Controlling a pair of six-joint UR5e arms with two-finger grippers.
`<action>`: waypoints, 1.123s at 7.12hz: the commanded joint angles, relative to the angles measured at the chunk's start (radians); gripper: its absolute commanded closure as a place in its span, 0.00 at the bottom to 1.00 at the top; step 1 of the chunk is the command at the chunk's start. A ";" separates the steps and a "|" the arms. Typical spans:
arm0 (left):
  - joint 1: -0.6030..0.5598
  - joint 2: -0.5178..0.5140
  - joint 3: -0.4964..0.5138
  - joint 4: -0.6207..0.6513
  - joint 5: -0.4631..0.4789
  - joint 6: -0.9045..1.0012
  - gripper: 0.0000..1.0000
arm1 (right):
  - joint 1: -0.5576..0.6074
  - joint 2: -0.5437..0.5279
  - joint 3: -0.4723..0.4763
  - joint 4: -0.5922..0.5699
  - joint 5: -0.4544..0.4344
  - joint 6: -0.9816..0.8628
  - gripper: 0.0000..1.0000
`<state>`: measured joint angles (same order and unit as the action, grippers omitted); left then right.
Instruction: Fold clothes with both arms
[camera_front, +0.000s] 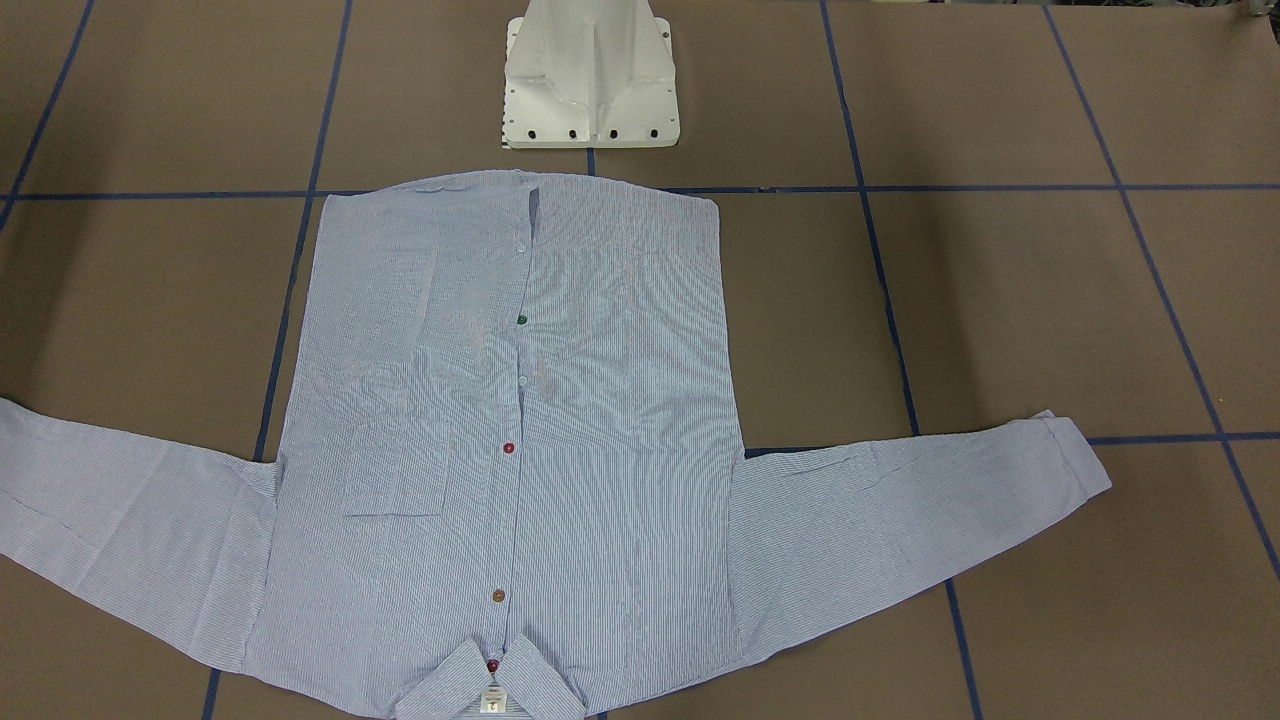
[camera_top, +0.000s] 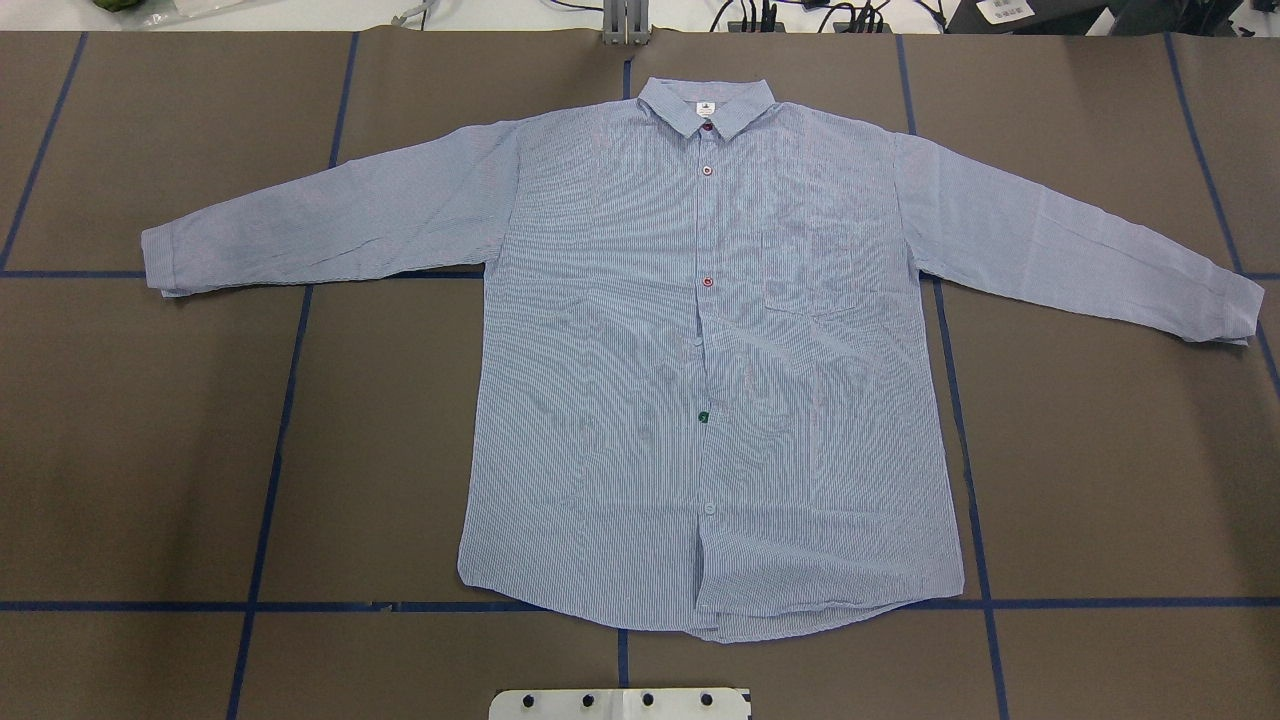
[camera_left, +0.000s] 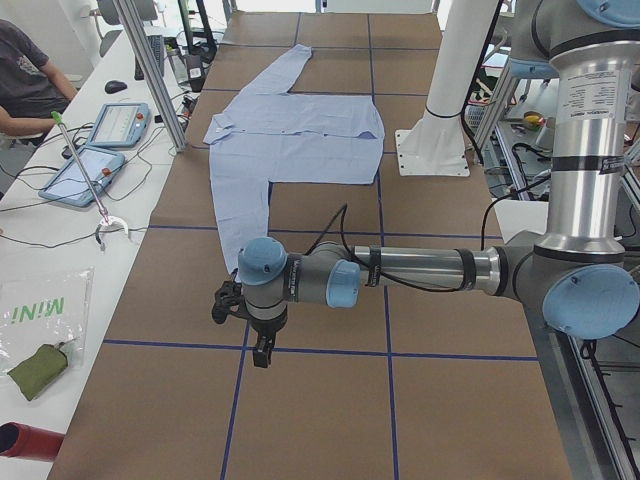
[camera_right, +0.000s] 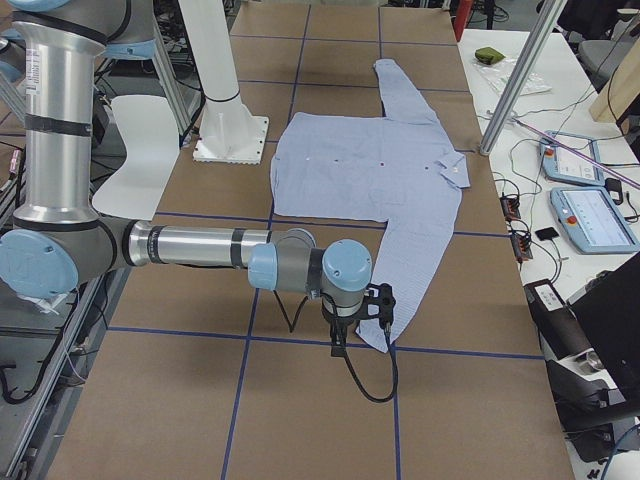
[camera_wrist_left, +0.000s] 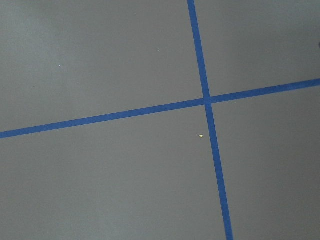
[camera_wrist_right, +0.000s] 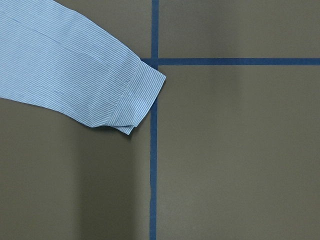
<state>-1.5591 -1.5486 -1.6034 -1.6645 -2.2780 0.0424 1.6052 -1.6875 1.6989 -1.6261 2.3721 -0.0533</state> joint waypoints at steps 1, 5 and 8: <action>0.001 -0.001 0.000 -0.001 -0.002 -0.016 0.01 | -0.005 0.006 0.002 0.000 0.004 0.004 0.00; 0.004 -0.030 -0.065 -0.012 -0.005 -0.009 0.01 | -0.025 0.009 -0.010 0.150 0.013 0.001 0.00; 0.011 -0.027 -0.041 -0.123 -0.127 -0.015 0.01 | -0.147 0.008 -0.082 0.347 0.004 0.095 0.00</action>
<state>-1.5496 -1.5865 -1.6584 -1.7256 -2.3818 0.0273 1.5182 -1.6788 1.6499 -1.3860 2.3834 -0.0268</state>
